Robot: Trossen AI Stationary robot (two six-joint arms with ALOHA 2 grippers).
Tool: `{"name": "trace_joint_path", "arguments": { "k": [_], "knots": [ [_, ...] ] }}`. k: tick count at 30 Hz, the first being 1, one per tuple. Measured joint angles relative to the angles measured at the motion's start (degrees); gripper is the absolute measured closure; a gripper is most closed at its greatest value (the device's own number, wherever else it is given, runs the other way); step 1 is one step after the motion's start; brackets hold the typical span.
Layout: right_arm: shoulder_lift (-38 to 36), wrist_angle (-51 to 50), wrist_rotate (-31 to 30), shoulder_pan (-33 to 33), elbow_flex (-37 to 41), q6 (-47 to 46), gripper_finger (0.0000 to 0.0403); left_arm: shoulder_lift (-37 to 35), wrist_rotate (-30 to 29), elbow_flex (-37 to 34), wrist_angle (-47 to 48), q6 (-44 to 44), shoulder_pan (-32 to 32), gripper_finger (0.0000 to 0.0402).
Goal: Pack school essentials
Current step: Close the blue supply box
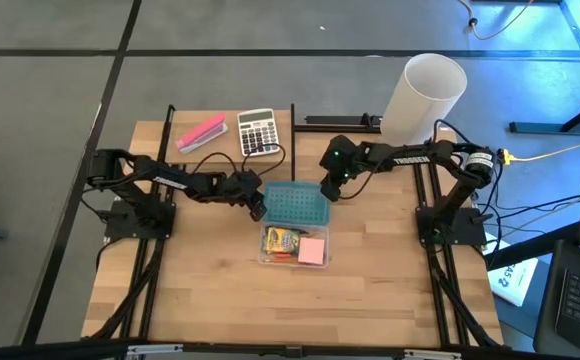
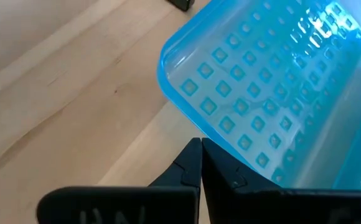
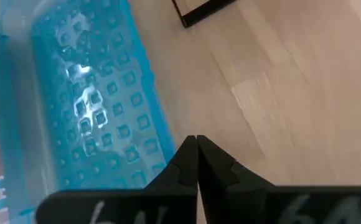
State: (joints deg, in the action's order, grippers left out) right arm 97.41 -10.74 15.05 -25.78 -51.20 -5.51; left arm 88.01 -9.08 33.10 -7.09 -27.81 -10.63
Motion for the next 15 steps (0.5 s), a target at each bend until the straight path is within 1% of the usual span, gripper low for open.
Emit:
{"name": "trace_joint_path", "arguments": {
  "k": [4, 12, 15],
  "knots": [
    [0.00, 0.13, 0.52, 0.02, 0.00, 0.40, 0.0402, 0.00, 0.00, 0.00, -0.03, 0.00, 0.00, 0.0401],
    [0.00, 0.34, 5.02, 0.11, 0.00, 3.04, 0.0402, -0.02, 0.02, 0.04, -0.12, 0.04, 0.00, 0.0401],
    [-0.02, 0.48, 5.80, 0.11, 0.00, 3.78, 0.0402, -0.04, 1.64, 0.07, -0.18, 0.24, 0.00, 0.0401]
  ]
}}
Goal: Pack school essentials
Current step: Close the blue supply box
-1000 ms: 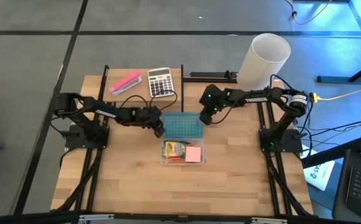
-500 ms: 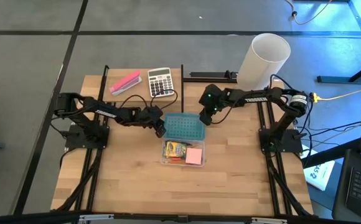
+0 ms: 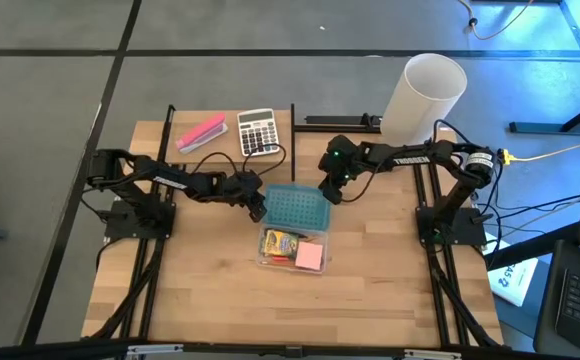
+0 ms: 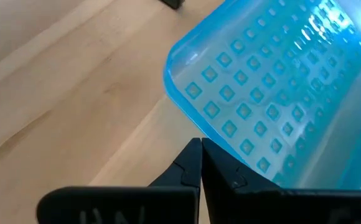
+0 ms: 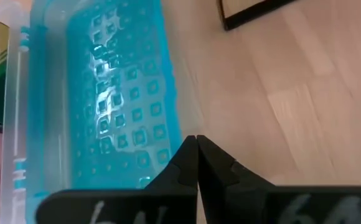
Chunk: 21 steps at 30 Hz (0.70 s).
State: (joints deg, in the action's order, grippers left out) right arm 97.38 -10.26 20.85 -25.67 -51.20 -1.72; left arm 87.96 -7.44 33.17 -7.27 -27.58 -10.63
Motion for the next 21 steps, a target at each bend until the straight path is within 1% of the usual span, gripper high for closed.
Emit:
{"name": "trace_joint_path", "arguments": {
  "k": [2, 6, 11, 18, 21],
  "knots": [
    [0.00, 0.24, 0.29, 0.00, 0.00, 0.57, 0.0402, 0.00, 1.03, 0.00, -0.18, 1.05, 0.00, 0.0401],
    [0.00, 1.12, 0.26, 0.00, 0.00, 0.60, 0.0402, 0.00, 1.14, 0.00, -0.39, 1.24, 0.02, 0.0401],
    [-0.02, 3.69, -3.05, 0.01, -0.02, 0.86, 0.0402, 0.00, 1.03, 0.00, -0.41, 1.32, 0.00, 0.0401],
    [2.09, 4.46, -1.73, 0.19, -0.07, 1.04, 0.0402, 0.00, 0.99, 0.00, -0.39, 1.39, 0.00, 0.0402],
    [2.78, 2.89, -4.12, 0.33, -0.07, 0.66, 0.0402, -0.02, 0.97, 0.01, -0.04, 2.93, 0.00, 0.0402]
  ]
}}
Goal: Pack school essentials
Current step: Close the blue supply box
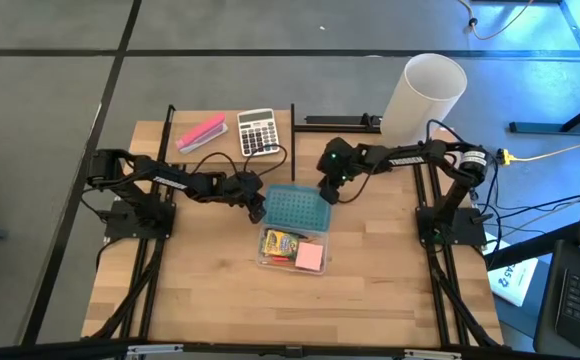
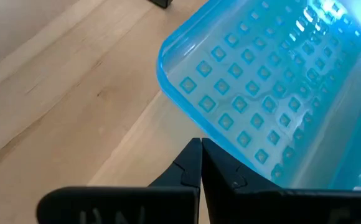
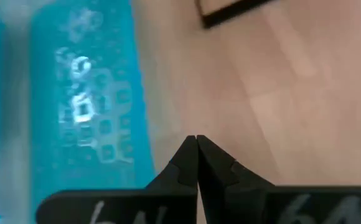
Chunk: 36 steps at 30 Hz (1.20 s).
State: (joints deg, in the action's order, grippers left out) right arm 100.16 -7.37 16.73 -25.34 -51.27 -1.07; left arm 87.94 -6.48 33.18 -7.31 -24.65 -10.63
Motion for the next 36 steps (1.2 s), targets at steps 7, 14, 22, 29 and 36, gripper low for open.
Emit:
{"name": "trace_joint_path", "arguments": {
  "k": [7, 14, 22, 29, 36],
  "knots": [
    [-0.17, -8.60, -0.92, -0.44, -0.02, -0.14, 0.0402, 0.00, 0.00, 0.01, 0.68, 2.76, 0.00, 0.0402],
    [-0.17, -14.80, 1.05, -0.37, 0.00, 0.07, 0.0402, 0.00, 0.09, 0.03, 2.03, 2.80, 0.00, 0.0402],
    [-0.17, -14.74, 1.34, -0.35, 0.00, 0.08, 0.0402, -7.03, 2.12, 0.05, 10.05, -2.53, 1.20, 0.0402],
    [-0.17, -14.56, 1.37, -0.35, 0.00, 0.50, 0.0402, -16.22, 4.67, 0.05, 15.71, -18.05, 7.19, 0.0402],
    [-0.17, -14.26, 1.40, -0.35, 0.00, 1.62, 0.0402, -16.74, 6.92, 0.07, 19.47, -39.46, 15.28, 0.0401]
  ]
}}
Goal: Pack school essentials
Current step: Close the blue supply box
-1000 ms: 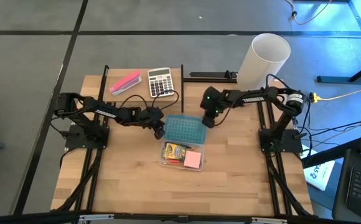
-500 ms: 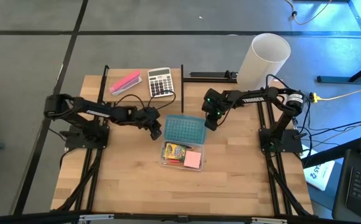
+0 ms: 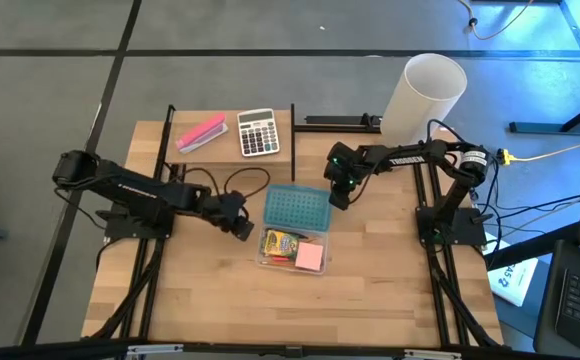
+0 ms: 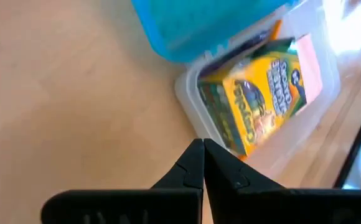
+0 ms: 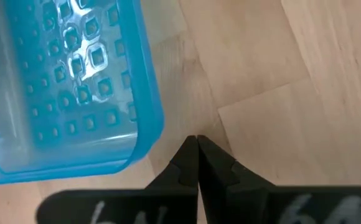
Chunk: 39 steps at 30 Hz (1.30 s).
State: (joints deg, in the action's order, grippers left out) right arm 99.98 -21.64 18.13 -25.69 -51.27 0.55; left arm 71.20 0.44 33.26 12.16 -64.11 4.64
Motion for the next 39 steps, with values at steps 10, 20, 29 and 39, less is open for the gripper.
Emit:
{"name": "trace_joint_path", "arguments": {
  "k": [10, 20, 29, 39],
  "knots": [
    [0.00, 0.12, 0.03, 0.00, 0.00, 1.49, 0.0402, 0.00, 1.89, 0.00, -1.77, -6.05, -0.83, 0.0389],
    [0.00, 0.16, 0.00, 0.00, 0.00, 2.30, 0.0402, 0.96, 0.73, -0.02, -5.43, -8.88, 0.32, 0.0304],
    [0.00, 0.84, 0.00, 0.01, 0.02, 2.28, 0.0402, 3.87, -6.18, -0.09, -8.44, -2.58, 3.00, 0.0302],
    [0.00, 1.04, -0.02, 0.00, 0.04, 2.97, 0.0402, 1.60, -5.59, 8.53, 1.76, 0.55, 3.04, 0.0308]
  ]
}}
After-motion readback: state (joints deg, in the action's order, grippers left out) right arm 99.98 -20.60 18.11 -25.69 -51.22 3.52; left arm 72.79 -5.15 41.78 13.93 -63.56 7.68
